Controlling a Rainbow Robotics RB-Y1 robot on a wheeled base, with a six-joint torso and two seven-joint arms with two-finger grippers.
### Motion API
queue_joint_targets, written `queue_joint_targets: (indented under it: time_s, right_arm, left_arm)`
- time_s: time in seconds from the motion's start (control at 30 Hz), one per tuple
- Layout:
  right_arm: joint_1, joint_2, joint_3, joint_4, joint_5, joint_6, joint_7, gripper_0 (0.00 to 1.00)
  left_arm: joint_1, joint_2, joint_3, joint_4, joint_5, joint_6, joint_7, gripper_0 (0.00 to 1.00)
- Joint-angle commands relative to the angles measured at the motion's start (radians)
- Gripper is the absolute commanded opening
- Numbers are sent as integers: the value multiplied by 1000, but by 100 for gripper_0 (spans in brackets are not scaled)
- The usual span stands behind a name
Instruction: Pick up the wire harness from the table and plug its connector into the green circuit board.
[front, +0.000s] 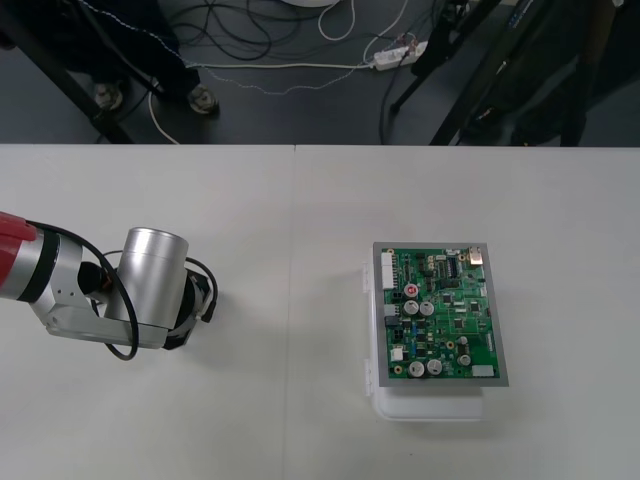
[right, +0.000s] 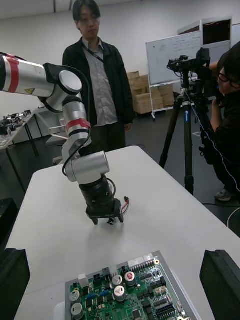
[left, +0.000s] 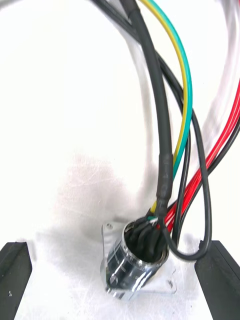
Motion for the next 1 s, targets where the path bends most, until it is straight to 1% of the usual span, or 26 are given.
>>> queue_joint_targets:
  time_s: [0.03, 0.43, 0.5, 0.57, 0.7, 0.77, 0.8, 0.9, 1.0]
  right_arm:
    - [18, -41, -39, 13, -22, -4, -40, 100]
    - [17, -41, -35, 24, -22, -4, -41, 100]
    - [18, -41, -32, 24, -22, -4, -41, 100]
    - [18, -41, -32, 26, -22, -4, -40, 100]
    - [17, -41, -30, 38, -22, -4, -40, 100]
    - [15, -41, -29, 43, -22, -4, -40, 100]
    - [15, -41, -29, 46, -22, -4, -40, 100]
    - [14, -41, -25, 55, -22, -4, -36, 100]
    - [14, -41, -19, 56, -17, -4, -35, 100]
  left_arm:
    - [11, -7, 27, 6, 0, -3, -48, 96]
    - [18, -7, 26, 10, -12, 17, -38, 95]
    - [25, -7, 27, 14, -13, 21, -35, 93]
    - [26, -7, 27, 16, -16, 26, -32, 87]
    - [28, -2, 27, 17, -26, 43, -31, 72]
    - [29, 0, 27, 20, -26, 49, -29, 56]
    - [35, -2, 27, 23, -26, 54, -26, 40]
    - [46, -2, 27, 39, -30, 64, -22, 0]
    - [48, -2, 30, 42, -33, 77, -17, 0]
